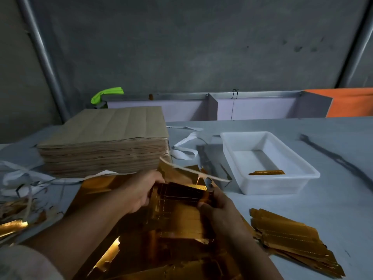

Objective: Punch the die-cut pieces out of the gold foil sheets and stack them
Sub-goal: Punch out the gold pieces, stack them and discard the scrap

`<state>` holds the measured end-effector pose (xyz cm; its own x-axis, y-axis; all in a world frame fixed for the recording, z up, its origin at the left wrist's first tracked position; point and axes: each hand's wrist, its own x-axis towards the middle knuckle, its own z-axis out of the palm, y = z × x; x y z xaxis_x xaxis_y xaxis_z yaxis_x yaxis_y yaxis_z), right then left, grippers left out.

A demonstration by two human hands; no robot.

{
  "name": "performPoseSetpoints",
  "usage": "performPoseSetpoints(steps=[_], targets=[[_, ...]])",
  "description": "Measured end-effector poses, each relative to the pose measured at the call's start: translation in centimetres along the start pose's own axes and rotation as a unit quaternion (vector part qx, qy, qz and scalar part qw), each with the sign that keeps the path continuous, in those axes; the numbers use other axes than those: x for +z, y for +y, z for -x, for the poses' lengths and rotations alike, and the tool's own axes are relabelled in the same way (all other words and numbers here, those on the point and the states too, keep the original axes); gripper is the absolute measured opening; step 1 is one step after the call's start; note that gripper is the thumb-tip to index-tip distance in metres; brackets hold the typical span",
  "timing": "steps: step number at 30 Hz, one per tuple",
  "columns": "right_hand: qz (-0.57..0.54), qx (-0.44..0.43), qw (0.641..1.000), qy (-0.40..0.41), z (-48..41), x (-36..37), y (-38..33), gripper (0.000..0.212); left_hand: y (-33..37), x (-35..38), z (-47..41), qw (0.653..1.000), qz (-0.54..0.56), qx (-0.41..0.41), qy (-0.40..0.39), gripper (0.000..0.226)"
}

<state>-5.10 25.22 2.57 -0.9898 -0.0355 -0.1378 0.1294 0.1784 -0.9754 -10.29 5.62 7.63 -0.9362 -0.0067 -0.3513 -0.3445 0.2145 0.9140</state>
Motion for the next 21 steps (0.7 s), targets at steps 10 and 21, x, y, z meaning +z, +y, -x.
performPoseSetpoints(steps=[10, 21], targets=[[0.067, -0.021, 0.997, 0.011, 0.7, 0.8, 0.9, 0.024, -3.2, 1.5, -1.5, 0.995, -0.032, 0.029, 0.095, 0.031], [0.06, 0.003, 0.998, 0.009, 0.3, 0.6, 1.7, 0.022, -4.1, 2.0, -3.2, 0.945, -0.175, 0.169, 0.217, 0.031]])
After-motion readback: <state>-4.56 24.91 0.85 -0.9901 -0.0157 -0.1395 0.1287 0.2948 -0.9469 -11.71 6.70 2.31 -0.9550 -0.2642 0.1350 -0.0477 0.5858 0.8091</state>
